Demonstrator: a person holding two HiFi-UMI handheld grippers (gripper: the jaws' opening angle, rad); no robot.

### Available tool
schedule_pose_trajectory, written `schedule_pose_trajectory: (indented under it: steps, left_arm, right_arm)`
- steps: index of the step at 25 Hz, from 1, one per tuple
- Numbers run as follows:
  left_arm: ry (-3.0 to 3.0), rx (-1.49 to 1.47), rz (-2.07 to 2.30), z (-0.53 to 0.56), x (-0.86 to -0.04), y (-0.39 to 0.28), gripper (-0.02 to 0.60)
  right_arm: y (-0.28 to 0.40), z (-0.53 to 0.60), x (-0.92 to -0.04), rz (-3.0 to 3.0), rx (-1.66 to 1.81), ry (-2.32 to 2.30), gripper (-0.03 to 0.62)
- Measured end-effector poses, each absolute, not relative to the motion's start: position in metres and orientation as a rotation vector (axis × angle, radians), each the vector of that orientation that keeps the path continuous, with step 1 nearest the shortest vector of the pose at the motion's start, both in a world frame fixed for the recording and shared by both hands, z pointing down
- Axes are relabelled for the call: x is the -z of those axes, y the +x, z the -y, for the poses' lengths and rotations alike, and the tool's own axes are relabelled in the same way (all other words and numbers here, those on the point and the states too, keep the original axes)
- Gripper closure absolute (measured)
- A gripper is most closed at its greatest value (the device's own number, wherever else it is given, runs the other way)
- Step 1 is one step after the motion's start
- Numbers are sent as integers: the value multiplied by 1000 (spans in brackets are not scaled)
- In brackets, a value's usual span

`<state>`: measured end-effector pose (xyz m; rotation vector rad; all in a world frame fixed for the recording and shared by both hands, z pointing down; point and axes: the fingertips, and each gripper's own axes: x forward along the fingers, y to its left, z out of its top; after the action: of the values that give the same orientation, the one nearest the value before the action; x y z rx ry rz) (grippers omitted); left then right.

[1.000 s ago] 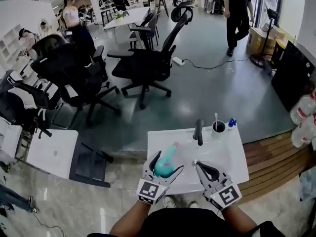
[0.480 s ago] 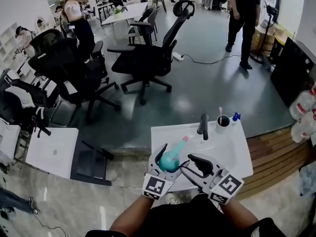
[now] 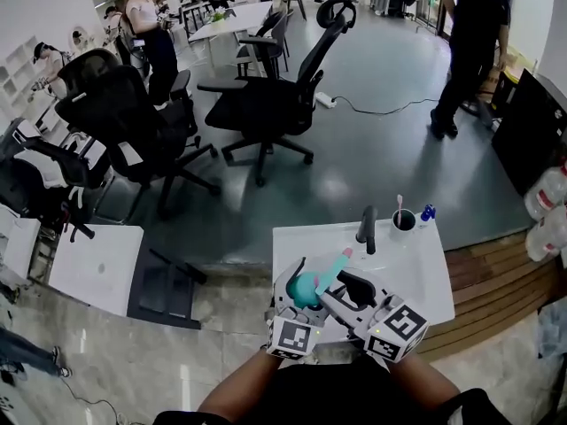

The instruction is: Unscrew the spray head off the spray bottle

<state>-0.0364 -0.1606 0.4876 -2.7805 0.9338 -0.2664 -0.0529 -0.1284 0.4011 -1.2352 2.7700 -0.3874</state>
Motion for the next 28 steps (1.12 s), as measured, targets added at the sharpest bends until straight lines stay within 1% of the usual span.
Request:
schedule_pose_trajectory:
  steps: [5, 8, 16, 24, 28]
  left_arm:
    - [-2745, 279, -977, 163, -488, -18, 147]
    - [-2726, 301, -1010, 166, -490, -10, 149]
    - [-2702, 328, -1048, 165, -478, 17, 149]
    - [-2720, 370, -987, 160, -488, 37, 156]
    - [-2806, 322, -889, 150, -486, 47, 156]
  right_arm:
    - [-45, 135, -403, -2784, 387, -1205, 407]
    - [-32, 140, -404, -2775, 386, -1206, 446]
    - [-4, 140, -396, -2792, 355, -1151, 453]
    - [12, 135, -399, -2904, 240, -1057, 456]
    - [14, 127, -395, -2963, 147, -960, 457]
